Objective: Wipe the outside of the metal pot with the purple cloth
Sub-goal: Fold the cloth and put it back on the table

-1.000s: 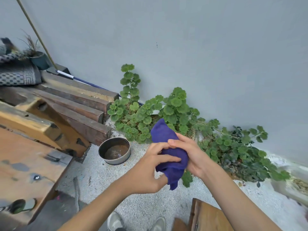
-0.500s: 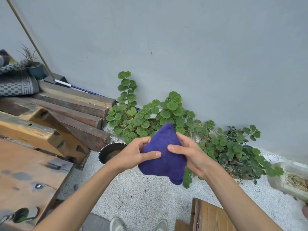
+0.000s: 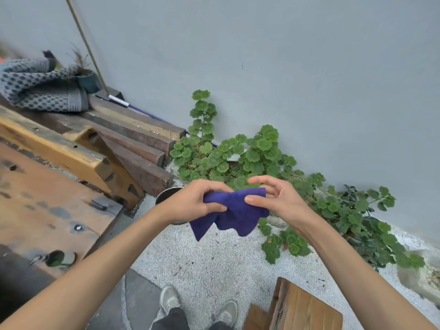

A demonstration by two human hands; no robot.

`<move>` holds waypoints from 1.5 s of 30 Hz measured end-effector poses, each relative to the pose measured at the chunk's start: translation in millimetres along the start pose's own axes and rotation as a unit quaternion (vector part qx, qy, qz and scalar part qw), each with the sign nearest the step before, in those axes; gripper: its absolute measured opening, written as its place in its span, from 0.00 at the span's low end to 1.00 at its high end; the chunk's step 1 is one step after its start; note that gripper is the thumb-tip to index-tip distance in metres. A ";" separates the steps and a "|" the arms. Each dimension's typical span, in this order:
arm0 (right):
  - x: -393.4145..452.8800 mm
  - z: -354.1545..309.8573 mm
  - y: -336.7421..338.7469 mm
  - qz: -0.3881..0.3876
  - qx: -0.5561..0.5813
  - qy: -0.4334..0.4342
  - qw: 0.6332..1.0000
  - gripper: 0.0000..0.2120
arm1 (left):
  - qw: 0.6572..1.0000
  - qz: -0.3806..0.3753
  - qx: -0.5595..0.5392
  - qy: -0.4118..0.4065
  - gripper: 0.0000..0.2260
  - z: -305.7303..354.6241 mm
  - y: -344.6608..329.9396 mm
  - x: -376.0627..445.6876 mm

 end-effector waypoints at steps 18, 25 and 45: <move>-0.7 84.1 -273.8 -0.285 -0.136 0.072 0.946 0.10 | 0.861 0.375 -0.021 0.344 0.04 -236.2 -13.1 -306.8; -69.5 96.2 -398.7 -0.417 -0.179 0.083 0.887 0.06 | 0.807 0.437 -0.100 0.385 0.04 -275.8 -63.5 -452.5; -168.3 188.4 -728.8 -0.527 -0.366 0.123 0.757 0.04 | 0.675 0.491 -0.219 0.505 0.04 -485.1 -104.9 -723.8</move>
Point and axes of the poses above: each hand's wrist, its own x-axis towards the middle knuckle, its own y-axis out of the back of the hand, z = x × y, the point moved 10 cm from there along x, towards the middle knuckle, and after that the axes turned 13 degrees about y, right-handed, at the moved point
